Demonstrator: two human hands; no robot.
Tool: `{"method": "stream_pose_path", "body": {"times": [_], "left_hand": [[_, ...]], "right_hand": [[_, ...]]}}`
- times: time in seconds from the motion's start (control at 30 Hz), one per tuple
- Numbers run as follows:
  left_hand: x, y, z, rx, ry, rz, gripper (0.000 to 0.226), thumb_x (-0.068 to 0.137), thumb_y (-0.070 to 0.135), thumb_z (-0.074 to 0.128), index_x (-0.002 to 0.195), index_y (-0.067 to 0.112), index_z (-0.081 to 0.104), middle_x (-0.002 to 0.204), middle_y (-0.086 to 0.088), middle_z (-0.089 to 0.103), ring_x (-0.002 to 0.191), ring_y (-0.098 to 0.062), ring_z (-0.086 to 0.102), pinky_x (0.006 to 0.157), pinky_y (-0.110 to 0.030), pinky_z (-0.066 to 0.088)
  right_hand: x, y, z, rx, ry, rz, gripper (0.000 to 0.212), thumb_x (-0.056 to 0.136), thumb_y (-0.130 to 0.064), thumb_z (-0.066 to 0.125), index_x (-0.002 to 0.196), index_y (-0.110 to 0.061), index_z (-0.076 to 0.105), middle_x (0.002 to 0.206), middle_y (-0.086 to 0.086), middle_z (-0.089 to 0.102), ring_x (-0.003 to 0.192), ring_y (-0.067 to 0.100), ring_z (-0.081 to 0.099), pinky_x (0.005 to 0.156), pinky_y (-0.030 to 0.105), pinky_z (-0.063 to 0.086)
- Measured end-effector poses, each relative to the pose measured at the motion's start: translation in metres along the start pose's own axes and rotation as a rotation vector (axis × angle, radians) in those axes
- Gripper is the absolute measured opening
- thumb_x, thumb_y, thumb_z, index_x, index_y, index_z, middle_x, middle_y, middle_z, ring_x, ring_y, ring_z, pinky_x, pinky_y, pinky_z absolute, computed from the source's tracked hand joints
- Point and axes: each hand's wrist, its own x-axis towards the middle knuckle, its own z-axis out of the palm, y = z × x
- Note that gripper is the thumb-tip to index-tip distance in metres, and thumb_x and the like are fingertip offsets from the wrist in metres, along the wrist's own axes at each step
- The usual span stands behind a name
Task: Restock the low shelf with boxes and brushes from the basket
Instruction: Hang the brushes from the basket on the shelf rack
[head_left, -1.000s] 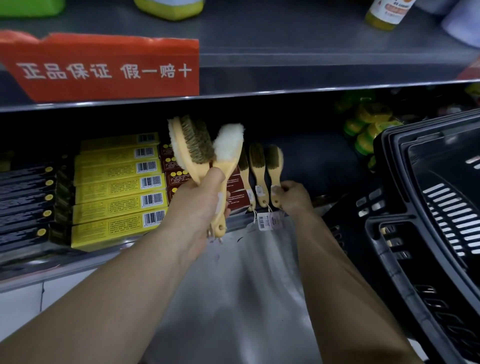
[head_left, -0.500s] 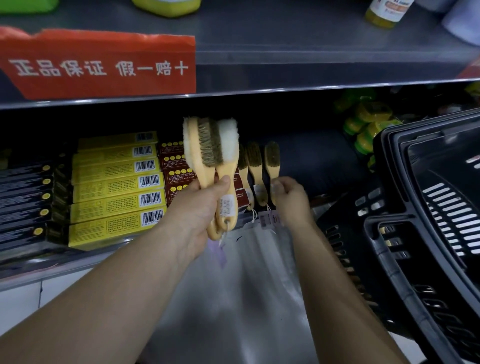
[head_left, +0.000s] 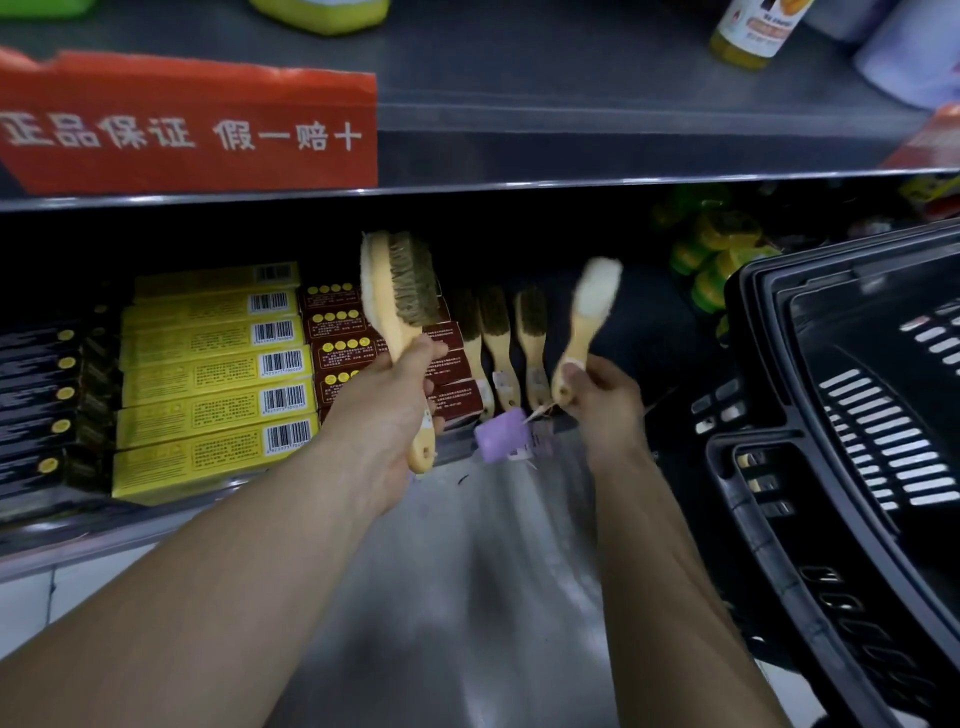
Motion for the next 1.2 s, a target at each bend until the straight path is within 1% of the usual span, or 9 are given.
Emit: {"method": "stream_pose_path", "body": {"times": [0.1, 0.27, 0.4, 0.5, 0.67, 0.83, 0.9, 1.0, 1.2], "left_hand": [[0.000, 0.001, -0.001, -0.041, 0.006, -0.030, 0.013, 0.085, 0.031, 0.064, 0.086, 0.018, 0.066, 0.065, 0.000, 0.066, 0.040, -0.009, 0.061, 0.039, -0.019, 0.045], [0.005, -0.001, 0.000, -0.007, -0.003, -0.009, 0.030, 0.092, 0.027, 0.042, 0.090, 0.025, 0.071, 0.099, -0.009, 0.069, 0.091, -0.027, 0.067, 0.071, -0.036, 0.055], [0.004, -0.001, 0.003, 0.017, -0.020, -0.014, 0.028, 0.093, 0.026, 0.043, 0.095, 0.024, 0.071, 0.095, -0.008, 0.070, 0.088, -0.026, 0.067, 0.079, -0.039, 0.053], [0.003, -0.001, 0.004, 0.012, -0.028, -0.009, 0.027, 0.094, 0.023, 0.043, 0.094, 0.021, 0.071, 0.087, -0.005, 0.067, 0.078, -0.021, 0.064, 0.071, -0.035, 0.051], [0.000, 0.001, 0.005, 0.004, -0.030, -0.030, 0.027, 0.095, 0.022, 0.043, 0.099, 0.019, 0.070, 0.083, -0.005, 0.065, 0.073, -0.018, 0.062, 0.054, -0.028, 0.048], [0.000, 0.000, 0.006, 0.013, -0.011, -0.029, 0.026, 0.095, 0.022, 0.044, 0.096, 0.020, 0.070, 0.076, -0.003, 0.062, 0.069, -0.017, 0.061, 0.057, -0.029, 0.048], [0.000, 0.000, 0.006, 0.023, -0.009, -0.031, 0.026, 0.094, 0.022, 0.045, 0.093, 0.021, 0.070, 0.073, -0.002, 0.060, 0.067, -0.017, 0.059, 0.055, -0.028, 0.046], [-0.001, 0.000, 0.007, 0.039, -0.027, -0.038, 0.026, 0.095, 0.023, 0.044, 0.093, 0.021, 0.070, 0.079, -0.003, 0.061, 0.073, -0.018, 0.058, 0.059, -0.030, 0.047], [0.001, -0.003, 0.007, 0.110, -0.099, -0.065, 0.011, 0.095, 0.020, 0.052, 0.090, 0.017, 0.060, 0.095, -0.008, 0.063, 0.083, -0.021, 0.058, 0.071, -0.035, 0.052]], "right_hand": [[0.037, 0.020, -0.003, -0.236, 0.066, 0.034, 0.020, 0.095, -0.017, 0.051, 0.102, -0.004, 0.064, 0.101, 0.021, 0.067, 0.096, 0.035, 0.062, 0.089, 0.047, 0.048], [0.059, 0.030, 0.001, -0.509, 0.007, 0.015, 0.029, 0.094, -0.021, 0.047, 0.110, -0.002, 0.063, 0.109, 0.024, 0.065, 0.102, 0.039, 0.061, 0.090, 0.047, 0.048], [0.063, 0.031, -0.003, -0.551, 0.027, 0.054, 0.040, 0.095, -0.028, 0.048, 0.104, 0.007, 0.064, 0.106, 0.029, 0.064, 0.102, 0.040, 0.060, 0.085, 0.040, 0.047], [0.062, 0.031, -0.006, -0.409, 0.022, 0.155, 0.050, 0.095, -0.040, 0.045, 0.100, 0.006, 0.064, 0.092, 0.023, 0.063, 0.090, 0.031, 0.058, 0.085, 0.039, 0.046], [0.055, 0.034, -0.010, -0.090, -0.001, 0.287, 0.041, 0.096, -0.042, 0.044, 0.070, -0.012, 0.053, 0.048, -0.003, 0.059, 0.038, 0.006, 0.054, 0.037, 0.014, 0.038], [0.053, 0.028, -0.011, 0.094, 0.007, 0.396, 0.026, 0.097, -0.031, 0.044, 0.079, -0.014, 0.052, 0.068, 0.001, 0.049, 0.053, 0.013, 0.046, 0.052, 0.027, 0.042], [0.051, 0.029, -0.013, -0.032, -0.043, 0.355, 0.025, 0.098, -0.028, 0.044, 0.080, -0.012, 0.053, 0.070, 0.000, 0.053, 0.058, 0.015, 0.047, 0.054, 0.029, 0.040], [0.050, 0.037, -0.015, -0.281, -0.049, 0.158, 0.021, 0.095, -0.025, 0.051, 0.103, -0.009, 0.061, 0.090, 0.004, 0.062, 0.083, 0.021, 0.057, 0.077, 0.035, 0.047], [0.053, 0.040, -0.007, -0.409, 0.069, 0.018, 0.019, 0.090, -0.012, 0.058, 0.105, -0.006, 0.067, 0.106, 0.015, 0.068, 0.096, 0.032, 0.063, 0.086, 0.042, 0.053]]}}
